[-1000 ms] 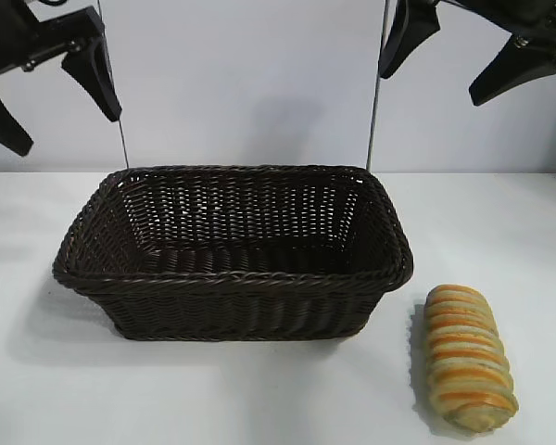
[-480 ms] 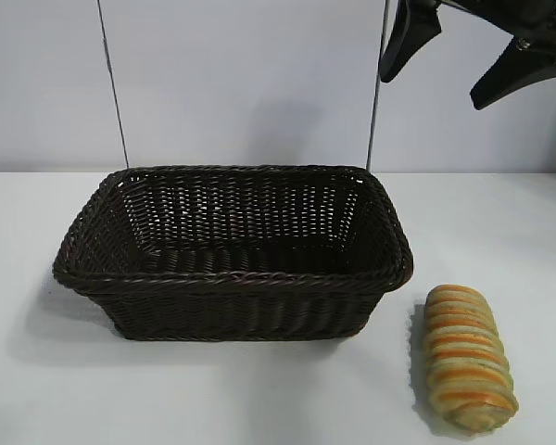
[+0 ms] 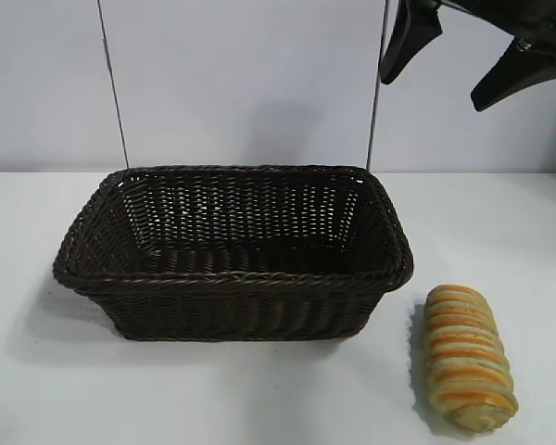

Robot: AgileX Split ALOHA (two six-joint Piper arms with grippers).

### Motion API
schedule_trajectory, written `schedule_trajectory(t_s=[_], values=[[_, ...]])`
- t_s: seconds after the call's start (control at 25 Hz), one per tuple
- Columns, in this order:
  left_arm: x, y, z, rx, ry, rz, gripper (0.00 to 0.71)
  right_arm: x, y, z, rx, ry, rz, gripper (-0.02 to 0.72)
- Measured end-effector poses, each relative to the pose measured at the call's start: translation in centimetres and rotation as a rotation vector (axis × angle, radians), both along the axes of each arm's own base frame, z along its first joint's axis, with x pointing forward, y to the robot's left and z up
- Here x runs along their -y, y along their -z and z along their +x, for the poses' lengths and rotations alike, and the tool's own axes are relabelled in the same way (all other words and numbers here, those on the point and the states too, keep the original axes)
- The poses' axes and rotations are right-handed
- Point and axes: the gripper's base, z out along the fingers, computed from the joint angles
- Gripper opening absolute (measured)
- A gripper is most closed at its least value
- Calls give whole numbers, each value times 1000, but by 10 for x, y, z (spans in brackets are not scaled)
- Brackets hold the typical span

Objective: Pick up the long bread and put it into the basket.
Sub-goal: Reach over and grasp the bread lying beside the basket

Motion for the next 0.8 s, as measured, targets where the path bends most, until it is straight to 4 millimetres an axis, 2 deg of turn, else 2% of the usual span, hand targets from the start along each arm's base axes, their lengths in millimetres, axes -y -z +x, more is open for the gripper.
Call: schedule_trajectory(t_s=[0.12, 0.24, 0.36, 0.52, 0.8], values=[[24, -17, -46, 104, 93, 68, 694, 0, 0, 0, 0, 0, 0, 695], [36, -25, -90, 187, 134, 101, 694, 0, 0, 0, 0, 0, 0, 695], [42, -16, -125, 235, 135, 119, 694, 0, 0, 0, 0, 0, 0, 695], [48, 26, -152, 207, 151, 109, 694, 0, 0, 0, -1, 0, 0, 695], [56, 128, -185, 149, 182, 68, 694, 0, 0, 0, -1, 0, 0, 695]])
